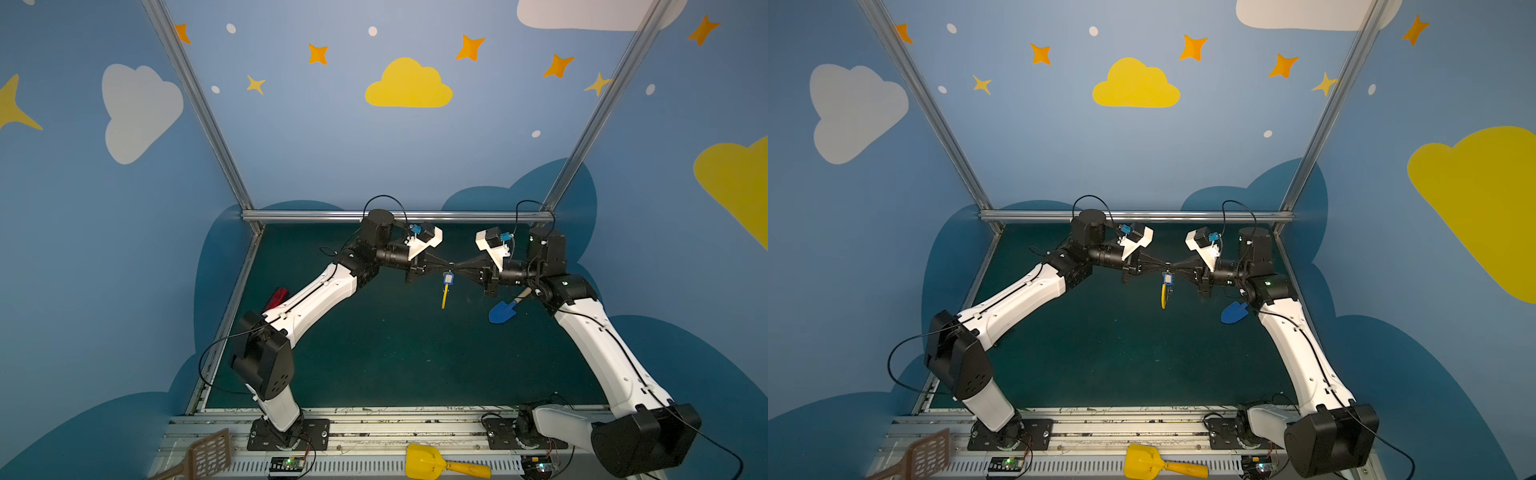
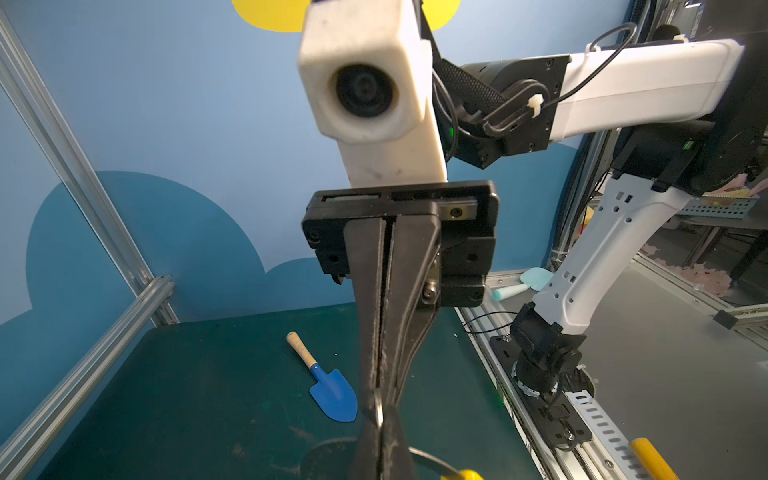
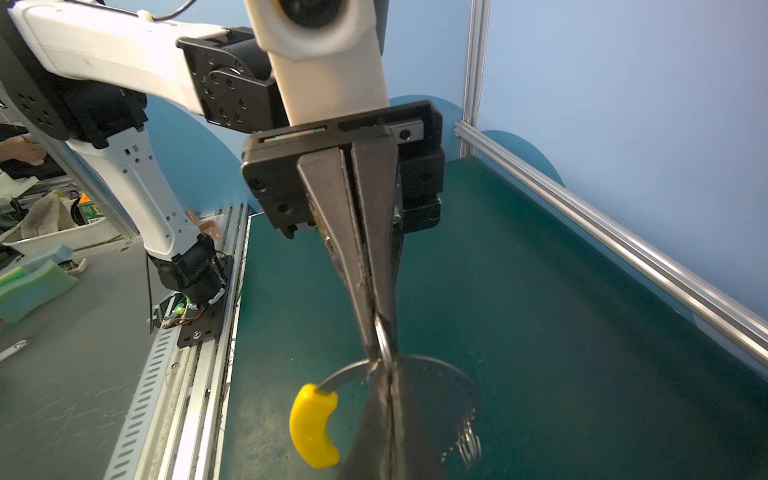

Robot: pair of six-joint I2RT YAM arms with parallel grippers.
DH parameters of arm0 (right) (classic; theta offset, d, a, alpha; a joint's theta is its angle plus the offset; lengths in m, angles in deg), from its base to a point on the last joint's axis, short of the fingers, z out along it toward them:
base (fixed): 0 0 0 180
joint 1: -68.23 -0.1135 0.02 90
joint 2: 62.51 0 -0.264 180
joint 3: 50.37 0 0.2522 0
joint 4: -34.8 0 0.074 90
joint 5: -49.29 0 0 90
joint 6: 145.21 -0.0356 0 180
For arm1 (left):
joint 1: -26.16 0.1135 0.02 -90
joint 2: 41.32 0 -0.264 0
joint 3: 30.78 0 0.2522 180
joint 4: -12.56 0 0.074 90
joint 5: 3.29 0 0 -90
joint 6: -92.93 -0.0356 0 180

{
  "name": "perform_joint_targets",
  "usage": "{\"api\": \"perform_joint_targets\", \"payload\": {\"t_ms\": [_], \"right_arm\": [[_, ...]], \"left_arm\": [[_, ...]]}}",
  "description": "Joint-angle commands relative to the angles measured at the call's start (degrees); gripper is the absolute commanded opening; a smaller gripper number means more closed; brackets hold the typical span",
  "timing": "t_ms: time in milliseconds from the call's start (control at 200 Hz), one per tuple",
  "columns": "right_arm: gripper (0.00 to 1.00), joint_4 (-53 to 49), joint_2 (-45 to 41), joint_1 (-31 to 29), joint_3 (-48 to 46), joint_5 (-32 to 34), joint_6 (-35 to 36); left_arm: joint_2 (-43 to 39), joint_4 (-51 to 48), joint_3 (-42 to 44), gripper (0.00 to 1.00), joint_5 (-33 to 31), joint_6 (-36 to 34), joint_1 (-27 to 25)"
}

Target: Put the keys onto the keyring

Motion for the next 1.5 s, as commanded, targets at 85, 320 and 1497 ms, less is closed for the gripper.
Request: {"api": "perform_joint_targets", "payload": {"t_ms": [85, 320, 1497], "right_arm": [[0.14, 0.3, 0.6, -0.2, 2.0, -2.8, -1.3], [0.00, -2.7, 1.6, -0.4, 3.2, -4.4, 0.7], [0.00, -40.5, 12.1, -6.0, 24.9, 17.8, 14.2]], "left_arm": [[-0.9, 0.4, -0.9, 0.04, 1.8, -0.7, 0.0], [-0.8, -0.1, -1.3, 0.04, 1.6, -1.2, 0.0], [5.3, -43.7, -21.1, 0.32, -19.4, -27.9, -3.6]]}}
